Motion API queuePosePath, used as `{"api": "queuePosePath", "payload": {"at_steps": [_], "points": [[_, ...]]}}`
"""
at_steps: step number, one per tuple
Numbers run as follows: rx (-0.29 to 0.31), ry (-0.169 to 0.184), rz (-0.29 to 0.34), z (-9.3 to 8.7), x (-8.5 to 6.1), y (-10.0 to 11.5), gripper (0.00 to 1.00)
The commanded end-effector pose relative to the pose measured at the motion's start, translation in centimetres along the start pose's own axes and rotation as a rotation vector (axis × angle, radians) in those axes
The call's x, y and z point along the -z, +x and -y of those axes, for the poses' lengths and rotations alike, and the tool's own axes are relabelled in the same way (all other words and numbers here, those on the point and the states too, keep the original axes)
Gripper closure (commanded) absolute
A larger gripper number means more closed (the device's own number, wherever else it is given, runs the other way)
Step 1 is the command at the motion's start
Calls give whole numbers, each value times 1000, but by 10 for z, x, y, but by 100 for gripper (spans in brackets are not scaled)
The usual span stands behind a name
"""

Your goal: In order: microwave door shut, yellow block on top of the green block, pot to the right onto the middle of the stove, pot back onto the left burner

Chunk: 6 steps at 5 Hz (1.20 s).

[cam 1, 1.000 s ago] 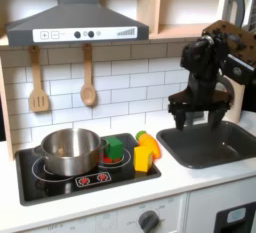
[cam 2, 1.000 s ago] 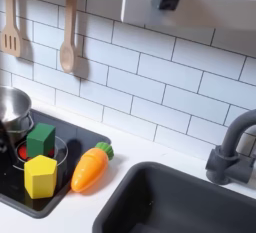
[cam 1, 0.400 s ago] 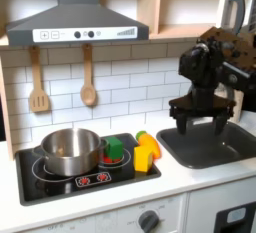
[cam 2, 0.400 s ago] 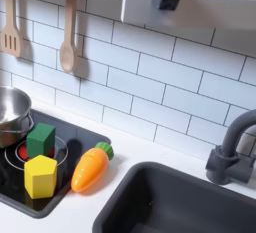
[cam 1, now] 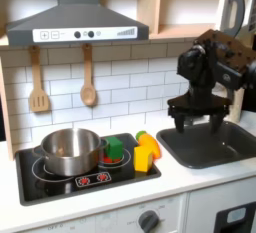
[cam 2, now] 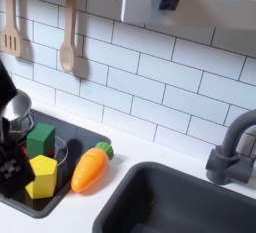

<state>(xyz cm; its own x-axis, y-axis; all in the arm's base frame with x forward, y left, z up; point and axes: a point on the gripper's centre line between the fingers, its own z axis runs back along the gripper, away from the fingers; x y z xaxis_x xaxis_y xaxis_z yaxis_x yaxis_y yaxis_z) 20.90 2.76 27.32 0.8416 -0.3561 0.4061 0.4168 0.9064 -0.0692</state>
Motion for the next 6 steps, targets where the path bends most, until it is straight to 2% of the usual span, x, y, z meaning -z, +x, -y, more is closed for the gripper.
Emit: {"api": "queuePosePath", "payload": {"at_steps": [1, 2, 4, 5, 6], "points": [[-85, 21, 8, -6, 0, 6, 0], [-79, -17, 3, -11, 12, 16, 0], [-114, -24, 51, -1, 12, 49, 0], [-116, -36, 50, 5, 14, 53, 0], [-91, -48, 45, 11, 15, 51, 0]]}}
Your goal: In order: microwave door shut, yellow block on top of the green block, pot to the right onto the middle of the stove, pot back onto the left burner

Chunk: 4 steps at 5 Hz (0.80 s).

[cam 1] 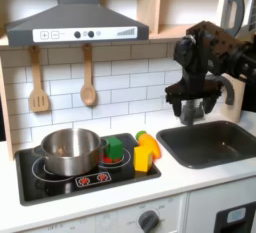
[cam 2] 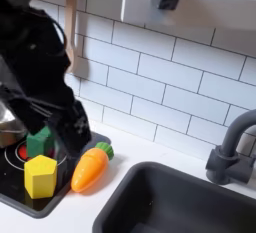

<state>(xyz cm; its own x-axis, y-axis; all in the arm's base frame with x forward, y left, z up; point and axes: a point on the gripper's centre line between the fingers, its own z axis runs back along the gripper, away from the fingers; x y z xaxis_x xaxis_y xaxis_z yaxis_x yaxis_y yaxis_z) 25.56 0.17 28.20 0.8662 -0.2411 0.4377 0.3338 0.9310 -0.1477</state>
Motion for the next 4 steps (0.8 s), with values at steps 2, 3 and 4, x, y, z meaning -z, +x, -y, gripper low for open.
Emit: {"api": "queuePosePath", "payload": {"at_steps": [2, 3, 4], "points": [[77, -49, -7, 22, -3, -9, 0], [109, -69, 5, 35, -5, -8, 0], [114, -93, 11, 46, -5, -4, 0]]}}
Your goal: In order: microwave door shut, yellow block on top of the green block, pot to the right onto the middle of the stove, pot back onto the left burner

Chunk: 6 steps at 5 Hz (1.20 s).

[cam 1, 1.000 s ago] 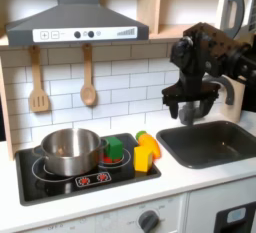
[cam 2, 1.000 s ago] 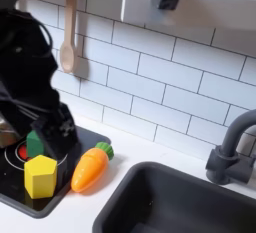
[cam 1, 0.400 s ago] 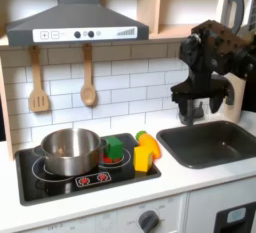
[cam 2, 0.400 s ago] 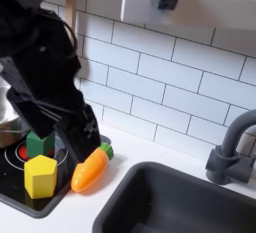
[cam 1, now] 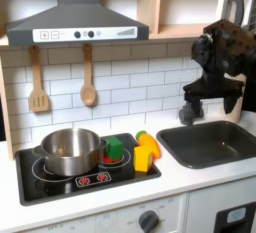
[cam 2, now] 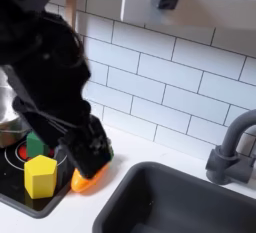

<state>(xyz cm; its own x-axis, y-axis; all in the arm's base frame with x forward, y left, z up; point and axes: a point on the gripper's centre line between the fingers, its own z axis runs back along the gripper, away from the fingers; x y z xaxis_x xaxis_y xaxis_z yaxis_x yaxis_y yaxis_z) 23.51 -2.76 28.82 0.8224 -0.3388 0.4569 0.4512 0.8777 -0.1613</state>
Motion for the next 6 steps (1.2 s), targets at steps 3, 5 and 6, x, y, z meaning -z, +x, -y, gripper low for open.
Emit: {"api": "queuePosePath", "payload": {"at_steps": [3, 5, 6], "points": [[-53, 145, -18, 8, 12, 20, 0], [-91, 154, -29, 18, 17, 28, 0], [-106, 198, -15, 18, 17, 36, 0]]}}
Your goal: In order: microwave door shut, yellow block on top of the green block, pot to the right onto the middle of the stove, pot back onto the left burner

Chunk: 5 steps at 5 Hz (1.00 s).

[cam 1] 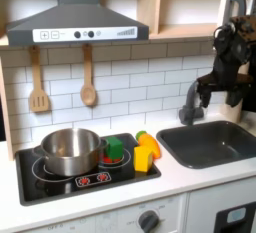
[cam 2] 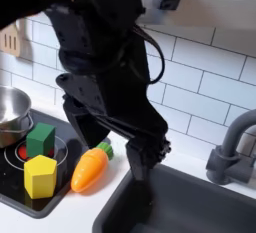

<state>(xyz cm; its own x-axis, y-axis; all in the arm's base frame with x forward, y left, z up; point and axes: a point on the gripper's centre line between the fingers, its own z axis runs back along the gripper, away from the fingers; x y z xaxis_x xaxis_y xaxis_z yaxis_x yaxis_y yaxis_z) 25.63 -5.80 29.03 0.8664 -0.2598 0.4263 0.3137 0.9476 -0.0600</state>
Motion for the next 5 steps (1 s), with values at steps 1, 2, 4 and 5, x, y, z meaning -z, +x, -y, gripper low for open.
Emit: {"api": "queuePosePath", "payload": {"at_steps": [1, 2, 4, 5], "points": [[-36, 53, 4, 0, 9, 15, 0], [-71, 73, 6, -8, 14, 25, 0], [-131, 107, 2, -24, 30, 52, 0], [-185, 129, 6, -39, 36, 72, 0]]}}
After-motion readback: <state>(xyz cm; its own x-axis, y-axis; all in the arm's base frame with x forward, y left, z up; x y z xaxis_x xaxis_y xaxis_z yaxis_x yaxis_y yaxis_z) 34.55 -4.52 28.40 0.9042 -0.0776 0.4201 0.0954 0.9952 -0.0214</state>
